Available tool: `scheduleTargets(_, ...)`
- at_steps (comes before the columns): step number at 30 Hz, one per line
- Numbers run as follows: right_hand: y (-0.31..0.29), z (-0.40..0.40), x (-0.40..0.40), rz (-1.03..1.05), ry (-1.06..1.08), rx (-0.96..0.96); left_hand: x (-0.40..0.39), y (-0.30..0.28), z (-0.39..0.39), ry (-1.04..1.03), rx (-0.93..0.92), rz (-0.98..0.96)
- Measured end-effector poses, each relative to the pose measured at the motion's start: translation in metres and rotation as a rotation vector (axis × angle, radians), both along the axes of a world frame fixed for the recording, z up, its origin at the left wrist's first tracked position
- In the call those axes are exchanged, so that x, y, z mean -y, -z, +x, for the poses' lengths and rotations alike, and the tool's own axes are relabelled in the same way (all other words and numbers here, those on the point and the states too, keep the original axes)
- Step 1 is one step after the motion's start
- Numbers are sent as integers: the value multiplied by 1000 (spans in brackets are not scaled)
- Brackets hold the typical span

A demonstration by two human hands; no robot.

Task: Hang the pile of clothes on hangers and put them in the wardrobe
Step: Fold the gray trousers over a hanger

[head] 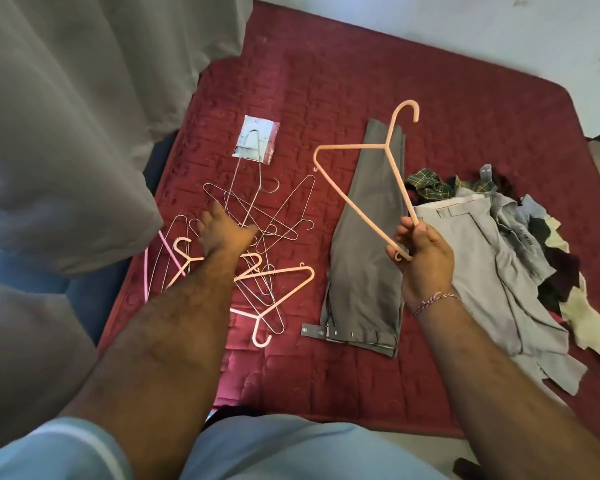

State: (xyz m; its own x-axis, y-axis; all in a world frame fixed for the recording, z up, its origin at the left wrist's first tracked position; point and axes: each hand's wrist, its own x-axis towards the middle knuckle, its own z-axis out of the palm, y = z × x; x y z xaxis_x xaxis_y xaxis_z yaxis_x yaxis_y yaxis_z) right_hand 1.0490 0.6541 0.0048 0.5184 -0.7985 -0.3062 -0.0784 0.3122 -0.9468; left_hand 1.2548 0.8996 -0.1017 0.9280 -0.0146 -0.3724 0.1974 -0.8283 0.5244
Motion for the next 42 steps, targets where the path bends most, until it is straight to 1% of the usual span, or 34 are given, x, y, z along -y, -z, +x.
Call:
scheduleTargets(2, 13, -8, 8, -36, -15, -65, 8, -3, 3, 79, -22, 53)
scheduleTargets(5, 29, -28, 21, 26, -74, -139, 22, 3, -6, 261, 3, 73)
scheduleTargets(8, 43, -57, 35, 115, -102, -237, 32, 12, -30, 547, 100, 159)
scheduleTargets(10, 54, -81, 45, 197, -145, -271, 37, 20, -51, 760, 119, 229)
scheduleTargets(13, 73, -122, 62, 319, -238, -300, 48, 38, -82, 967, 75, 287)
scheduleTargets(15, 85, -147, 70, 336, -256, -314, 52, 52, -101, 1021, 0, 240)
scheduleTargets(16, 94, -159, 74, 297, -267, -343, 55, 59, -110, 1034, -54, 190)
scheduleTargets(17, 104, -171, 79, 216, -285, -404, 57, 65, -121, 1040, -109, 144)
scheduleTargets(19, 131, -194, 88, -24, -350, -580, 60, 74, -141, 1053, -175, 115)
scheduleTargets(21, 161, -216, 98, -189, -411, -718, 68, 85, -162, 1086, -225, 110)
scheduleTargets(25, 217, -244, 107, -258, -316, -861, 83, 117, -195, 1025, -280, 107)
scheduleTargets(27, 231, -248, 102, -438, -257, -986, 91, 139, -207, 1031, -279, 97)
scheduleTargets(28, 241, -250, 98, -554, -238, -1070, 95, 152, -213, 1040, -260, 103)
scheduleTargets(29, 246, -250, 93, -665, -241, -1109, 98, 160, -217, 1044, -218, 119)
scheduleTargets(30, 256, -251, 89, -747, -280, -1089, 102, 171, -221, 1042, -164, 147)
scheduleTargets(31, 265, -249, 84, -786, -351, -1019, 106, 179, -225, 1034, -98, 185)
scheduleTargets(32, 279, -247, 79, -754, -421, -939, 110, 187, -229, 1028, -34, 226)
scheduleTargets(33, 288, -242, 72, -655, -481, -892, 112, 193, -232, 1032, 10, 262)
scheduleTargets(34, 301, -237, 65, -511, -504, -873, 114, 198, -235, 1047, 41, 287)
scheduleTargets(35, 310, -230, 60, -360, -467, -878, 115, 203, -238, 1064, 47, 314)
scheduleTargets(37, 324, -218, 50, -35, -257, -842, 115, 215, -243, 1073, 35, 352)
scheduleTargets(39, 344, -208, 49, 261, 36, -728, 111, 223, -246, 1062, 6, 372)
scheduleTargets(40, 355, -203, 52, 373, 175, -678, 109, 227, -248, 1048, -5, 378)
scheduleTargets(42, 375, -193, 59, 525, 405, -599, 105, 233, -251, 1018, 1, 406)
